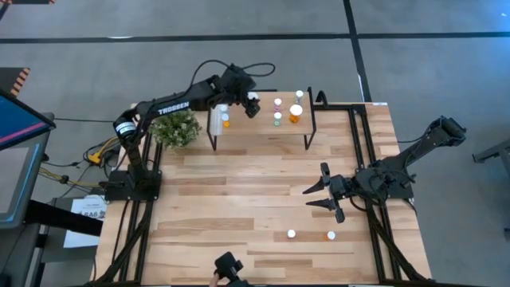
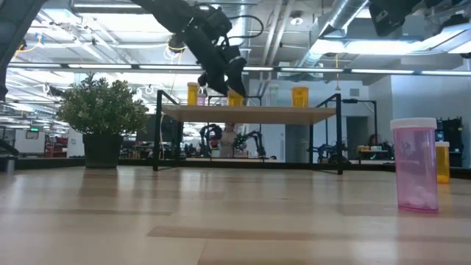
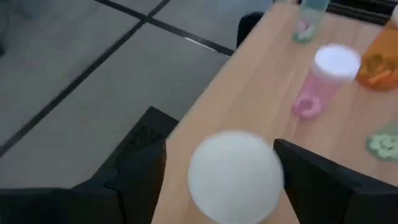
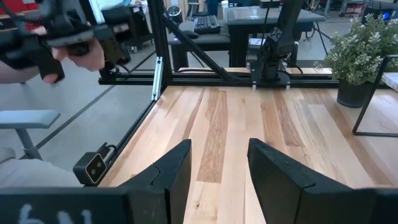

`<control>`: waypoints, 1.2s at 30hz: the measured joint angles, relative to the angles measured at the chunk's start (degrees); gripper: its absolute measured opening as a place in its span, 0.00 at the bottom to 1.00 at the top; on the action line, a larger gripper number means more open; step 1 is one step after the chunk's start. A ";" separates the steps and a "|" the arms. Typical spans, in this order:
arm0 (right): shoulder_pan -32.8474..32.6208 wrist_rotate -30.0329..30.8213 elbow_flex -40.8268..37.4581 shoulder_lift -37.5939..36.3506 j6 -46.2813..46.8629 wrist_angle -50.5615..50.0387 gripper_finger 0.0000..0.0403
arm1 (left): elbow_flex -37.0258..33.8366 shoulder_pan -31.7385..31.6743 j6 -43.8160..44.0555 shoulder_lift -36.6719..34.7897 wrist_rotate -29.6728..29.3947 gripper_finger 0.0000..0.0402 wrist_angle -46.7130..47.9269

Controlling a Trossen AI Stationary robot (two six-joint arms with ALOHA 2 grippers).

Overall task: Pick and place medicine bottles onto shelf by color
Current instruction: Put the big orange pill bottle on the shelf, then put the pink pill bottle on the shelf

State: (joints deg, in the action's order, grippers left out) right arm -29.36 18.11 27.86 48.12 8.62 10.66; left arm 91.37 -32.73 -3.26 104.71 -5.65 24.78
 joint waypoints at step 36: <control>-4.04 -0.11 0.02 -0.20 0.35 1.09 0.44 | -10.36 40.27 3.16 -6.31 -3.01 0.71 -16.17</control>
State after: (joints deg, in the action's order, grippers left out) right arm -33.41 18.00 27.88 47.92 8.97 11.75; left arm 81.01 7.54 -0.10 98.40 -8.66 8.61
